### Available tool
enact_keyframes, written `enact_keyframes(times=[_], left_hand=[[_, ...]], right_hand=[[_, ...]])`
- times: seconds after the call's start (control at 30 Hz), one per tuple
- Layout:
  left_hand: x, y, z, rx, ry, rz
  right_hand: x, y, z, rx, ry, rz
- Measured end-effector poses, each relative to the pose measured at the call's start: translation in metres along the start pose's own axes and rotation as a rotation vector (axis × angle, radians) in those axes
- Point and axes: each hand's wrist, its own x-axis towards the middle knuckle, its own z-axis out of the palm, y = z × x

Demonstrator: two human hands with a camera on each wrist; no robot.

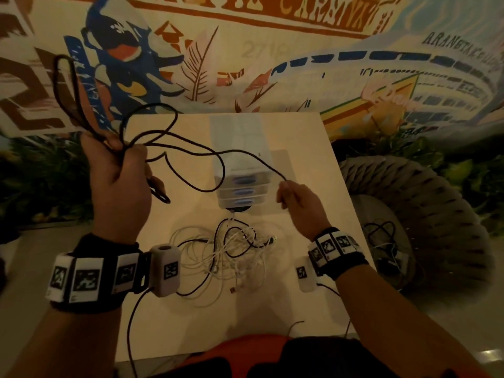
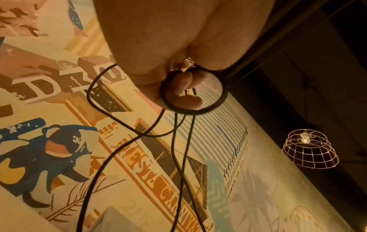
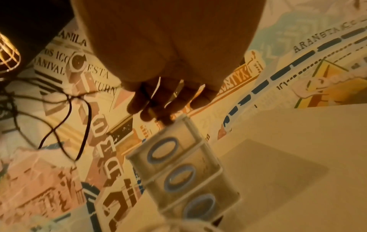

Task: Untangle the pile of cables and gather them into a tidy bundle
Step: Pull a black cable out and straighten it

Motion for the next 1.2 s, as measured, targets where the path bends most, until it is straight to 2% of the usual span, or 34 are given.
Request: enact_keyframes(times=[0.1, 0.2, 0.3, 0.4, 0.47, 0.53, 0.6, 0.73, 0.8, 0.87, 0.93, 1.07, 1.13, 1.2], left_hand=[[-0.005, 0.0, 0.0, 0.011, -0.022, -0.02], [-0.013, 0.001, 0.004, 0.04, -0.138, -0.089], [-0.029, 0.005, 0.01, -0.017, -0.409, -0.262], [-0.049, 0.004, 0.017, -0.122, -0.734, -0.499], [-0.063, 0.002, 0.028, -0.138, -0.871, -0.599], [-0.077, -0.003, 0.043, -0.144, -0.926, -0.688], [-0.091, -0.011, 0.056, -0.174, -0.936, -0.815], [-0.123, -0.035, 0.067, -0.299, -0.95, -1.069], [-0.138, -0.046, 0.058, -0.33, -0.982, -1.175], [-0.155, -0.054, 0.042, -0.31, -1.089, -1.254], [-0.174, -0.058, 0.025, -0.207, -1.23, -1.312], [-0.21, -0.078, 0.011, 0.221, -1.369, -1.404], [-0.222, -0.096, 0.009, 0.471, -1.483, -1.338], [-0.236, -0.112, 0.015, 0.672, -1.623, -1.27]], right_hand=[[-0.006, 0.008, -0.036, 0.037, 0.115, 0.032], [-0.021, 0.02, -0.078, -0.061, 0.155, 0.129], [-0.042, 0.019, -0.121, -0.098, 0.241, 0.179], [-0.06, 0.0, -0.144, -0.098, 0.313, 0.115], [-0.067, -0.017, -0.145, -0.068, 0.29, 0.039], [-0.073, -0.033, -0.135, -0.023, 0.181, -0.075], [-0.076, -0.039, -0.118, 0.032, -0.01, -0.123], [-0.081, -0.025, -0.067, -0.075, -0.449, -0.021], [-0.089, -0.01, -0.05, -0.15, -0.597, -0.021], [-0.096, 0.003, -0.041, -0.18, -0.681, -0.051], [-0.1, 0.011, -0.039, -0.166, -0.745, -0.082], [-0.095, 0.015, -0.041, -0.176, -0.905, -0.138], [-0.091, 0.012, -0.043, -0.097, -0.937, -0.063], [-0.088, 0.007, -0.045, 0.02, -0.892, -0.024]])
